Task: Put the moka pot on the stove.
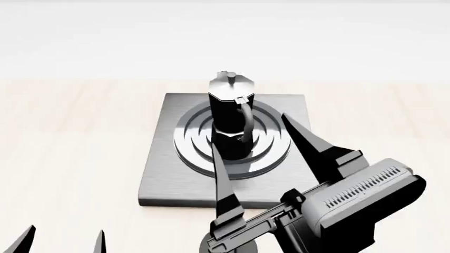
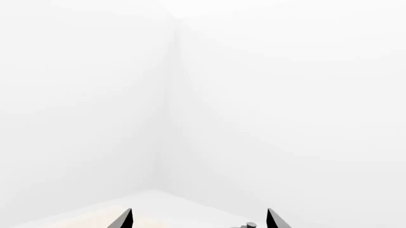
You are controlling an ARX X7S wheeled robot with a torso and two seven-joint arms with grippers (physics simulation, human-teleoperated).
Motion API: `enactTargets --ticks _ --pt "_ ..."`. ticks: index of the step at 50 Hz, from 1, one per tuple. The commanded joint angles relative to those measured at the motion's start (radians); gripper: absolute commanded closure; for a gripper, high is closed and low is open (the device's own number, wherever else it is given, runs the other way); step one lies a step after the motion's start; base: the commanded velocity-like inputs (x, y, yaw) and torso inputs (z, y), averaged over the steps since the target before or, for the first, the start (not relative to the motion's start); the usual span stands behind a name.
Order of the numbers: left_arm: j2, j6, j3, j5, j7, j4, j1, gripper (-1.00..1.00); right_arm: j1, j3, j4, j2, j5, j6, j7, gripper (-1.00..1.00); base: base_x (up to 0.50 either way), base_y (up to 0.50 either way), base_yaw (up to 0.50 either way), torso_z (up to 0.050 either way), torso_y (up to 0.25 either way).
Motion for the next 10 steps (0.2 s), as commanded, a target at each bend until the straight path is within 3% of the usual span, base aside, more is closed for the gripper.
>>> enactTargets --ticks 1,10 --pt "-0.004 -0.002 0.003 0.002 -0.004 0.011 0.003 -1.0 -0.043 -0.001 -0.088 0.019 0.017 0.008 0.014 -1.0 0.0 0.0 0.0 0.0 0.0" --pt "-0.007 -0.005 0.003 -0.002 -0.006 0.018 0.002 -1.0 -0.071 0.001 -0.128 0.031 0.02 0.009 0.029 -1.0 0.0 0.0 0.0 0.0 0.0"
